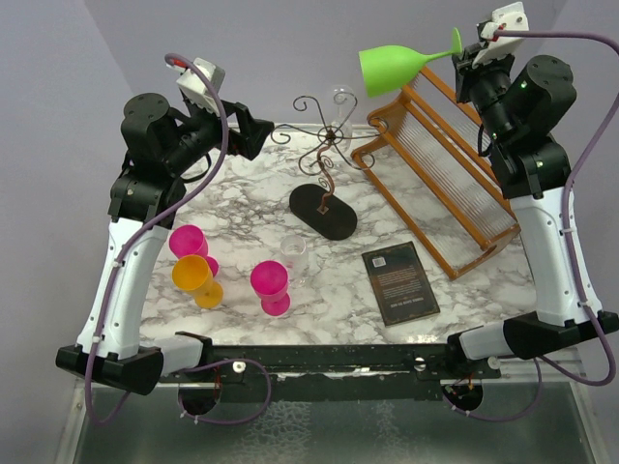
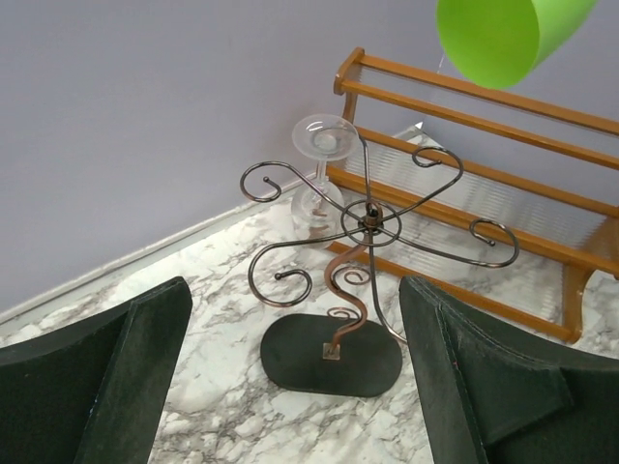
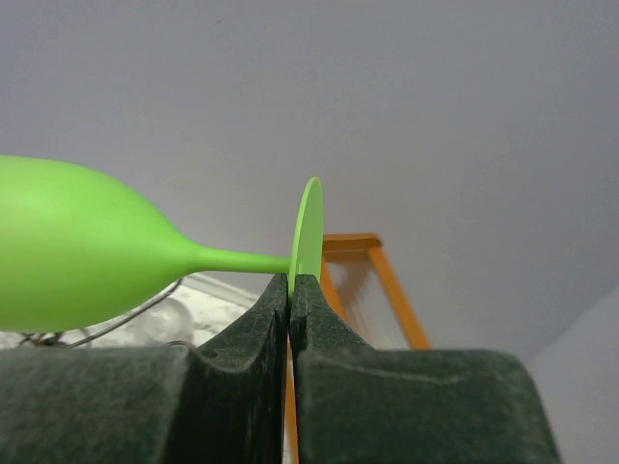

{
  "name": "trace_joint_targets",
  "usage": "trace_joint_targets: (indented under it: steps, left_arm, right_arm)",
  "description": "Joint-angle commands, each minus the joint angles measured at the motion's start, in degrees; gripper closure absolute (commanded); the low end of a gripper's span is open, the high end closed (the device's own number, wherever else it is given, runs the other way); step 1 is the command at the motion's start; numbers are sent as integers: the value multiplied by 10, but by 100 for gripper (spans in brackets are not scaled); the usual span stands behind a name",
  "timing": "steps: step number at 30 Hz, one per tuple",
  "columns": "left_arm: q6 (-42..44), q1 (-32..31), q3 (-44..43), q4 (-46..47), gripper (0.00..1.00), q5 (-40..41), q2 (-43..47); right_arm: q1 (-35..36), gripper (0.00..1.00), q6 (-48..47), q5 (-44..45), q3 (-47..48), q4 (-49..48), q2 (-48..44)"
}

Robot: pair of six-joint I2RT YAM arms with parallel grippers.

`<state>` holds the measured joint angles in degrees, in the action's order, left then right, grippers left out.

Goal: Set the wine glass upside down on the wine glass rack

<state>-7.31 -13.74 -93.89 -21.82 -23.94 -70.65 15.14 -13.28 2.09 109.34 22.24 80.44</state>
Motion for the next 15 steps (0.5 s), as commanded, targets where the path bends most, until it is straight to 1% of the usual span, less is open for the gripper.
trace_joint_targets:
  steps: [1, 8, 10, 15]
  left_arm:
    - [28, 1, 6, 0, 8, 25, 16]
    - [33, 1, 10, 0, 8, 27, 17]
    - [35, 1, 8, -1, 8, 28, 16]
    - [37, 2, 6, -1, 8, 26, 12]
  right_arm:
    - [-4, 99, -127, 91, 20, -13, -4]
    - [-3, 99, -254, 150, -38, -41, -35]
    - [-4, 99, -287, 144, -57, -39, -49]
    - [-4, 99, -377, 109, -140, -32, -83]
